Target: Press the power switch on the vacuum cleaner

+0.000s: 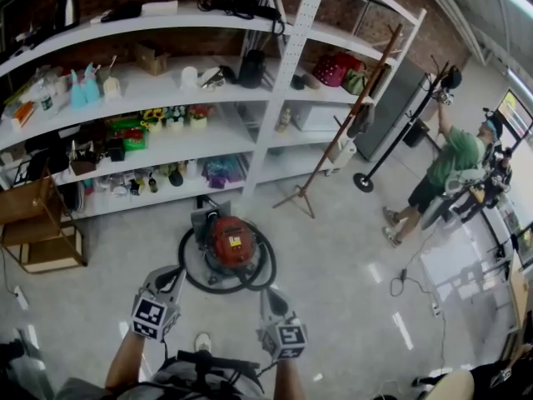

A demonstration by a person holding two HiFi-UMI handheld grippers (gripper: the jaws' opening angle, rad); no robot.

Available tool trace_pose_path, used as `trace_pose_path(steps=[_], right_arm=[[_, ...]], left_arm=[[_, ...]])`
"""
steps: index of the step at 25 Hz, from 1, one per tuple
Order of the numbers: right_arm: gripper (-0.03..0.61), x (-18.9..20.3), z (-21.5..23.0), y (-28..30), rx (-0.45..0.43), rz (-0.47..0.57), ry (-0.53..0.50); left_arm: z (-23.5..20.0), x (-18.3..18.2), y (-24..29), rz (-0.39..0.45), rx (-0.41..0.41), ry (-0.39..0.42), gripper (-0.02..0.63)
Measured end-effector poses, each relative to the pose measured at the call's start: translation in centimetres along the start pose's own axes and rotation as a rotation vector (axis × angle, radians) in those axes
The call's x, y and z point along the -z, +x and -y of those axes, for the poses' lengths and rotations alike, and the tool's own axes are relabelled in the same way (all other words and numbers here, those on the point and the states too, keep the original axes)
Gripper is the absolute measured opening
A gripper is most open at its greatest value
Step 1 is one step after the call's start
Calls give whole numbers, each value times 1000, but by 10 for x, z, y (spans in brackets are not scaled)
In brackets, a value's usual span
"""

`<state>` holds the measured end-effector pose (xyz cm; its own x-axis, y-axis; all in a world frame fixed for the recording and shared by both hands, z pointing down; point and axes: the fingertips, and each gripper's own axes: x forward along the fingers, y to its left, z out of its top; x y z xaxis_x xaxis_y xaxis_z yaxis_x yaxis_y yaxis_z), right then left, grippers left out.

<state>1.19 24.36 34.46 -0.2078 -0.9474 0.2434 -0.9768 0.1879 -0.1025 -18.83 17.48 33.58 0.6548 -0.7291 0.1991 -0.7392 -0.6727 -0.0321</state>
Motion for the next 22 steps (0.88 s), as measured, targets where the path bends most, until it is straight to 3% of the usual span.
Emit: trace_pose_path(steps=[22], right_arm=[[12, -17, 40, 90, 5, -28, 6]], left_arm=[[-54, -4, 92, -26, 12, -12, 8]])
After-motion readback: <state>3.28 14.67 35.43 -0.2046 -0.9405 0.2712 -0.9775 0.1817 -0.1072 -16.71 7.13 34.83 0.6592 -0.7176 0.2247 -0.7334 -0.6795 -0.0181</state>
